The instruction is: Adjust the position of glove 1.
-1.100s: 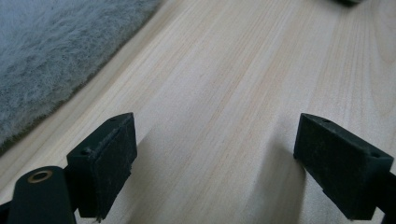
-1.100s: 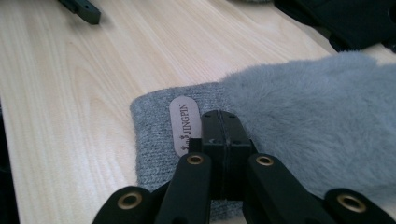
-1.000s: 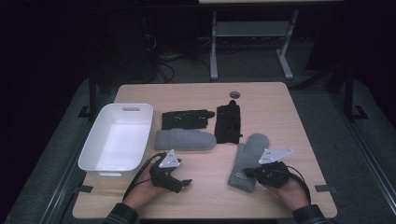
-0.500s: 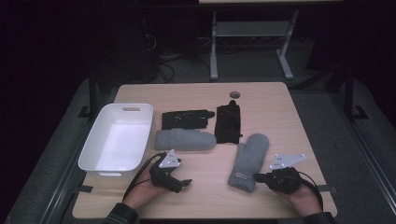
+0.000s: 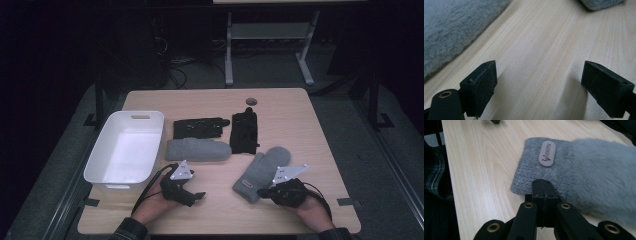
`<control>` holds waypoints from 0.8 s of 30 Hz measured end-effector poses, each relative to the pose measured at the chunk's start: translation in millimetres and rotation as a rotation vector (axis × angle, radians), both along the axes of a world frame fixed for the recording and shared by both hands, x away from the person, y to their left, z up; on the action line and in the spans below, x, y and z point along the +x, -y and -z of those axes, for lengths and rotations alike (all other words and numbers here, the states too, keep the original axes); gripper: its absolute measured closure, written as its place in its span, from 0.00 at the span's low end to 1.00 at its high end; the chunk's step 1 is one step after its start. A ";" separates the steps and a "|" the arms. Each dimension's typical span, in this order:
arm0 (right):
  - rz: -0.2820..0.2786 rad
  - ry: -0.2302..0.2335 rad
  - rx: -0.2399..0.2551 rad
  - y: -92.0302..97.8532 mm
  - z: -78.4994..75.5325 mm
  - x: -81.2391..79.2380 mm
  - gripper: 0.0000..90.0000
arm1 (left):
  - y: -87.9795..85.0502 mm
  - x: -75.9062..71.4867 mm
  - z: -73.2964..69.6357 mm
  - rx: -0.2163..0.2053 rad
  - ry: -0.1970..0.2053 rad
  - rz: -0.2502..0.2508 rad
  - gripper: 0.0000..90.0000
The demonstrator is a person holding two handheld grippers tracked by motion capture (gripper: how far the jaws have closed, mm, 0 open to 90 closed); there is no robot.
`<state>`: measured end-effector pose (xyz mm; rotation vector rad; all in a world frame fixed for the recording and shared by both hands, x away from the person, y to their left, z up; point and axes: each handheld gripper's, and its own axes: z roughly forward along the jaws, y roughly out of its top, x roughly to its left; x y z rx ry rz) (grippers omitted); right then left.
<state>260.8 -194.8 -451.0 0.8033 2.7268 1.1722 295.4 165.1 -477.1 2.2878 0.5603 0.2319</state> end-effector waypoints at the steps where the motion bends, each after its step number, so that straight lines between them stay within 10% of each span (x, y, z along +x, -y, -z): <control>1: -0.007 0.003 -0.002 -3.3 -0.1 1.3 1.00 | -0.1 0.2 -0.1 0.002 0.003 0.002 0.14; 16: -0.082 -0.015 -0.011 -41.9 5.4 21.1 1.00 | 1.0 -0.1 0.4 -0.011 0.001 -0.007 0.14; 24: -0.019 0.007 0.018 -19.1 -0.9 18.1 0.97 | 0.8 -0.3 0.4 -0.009 -0.003 -0.007 0.14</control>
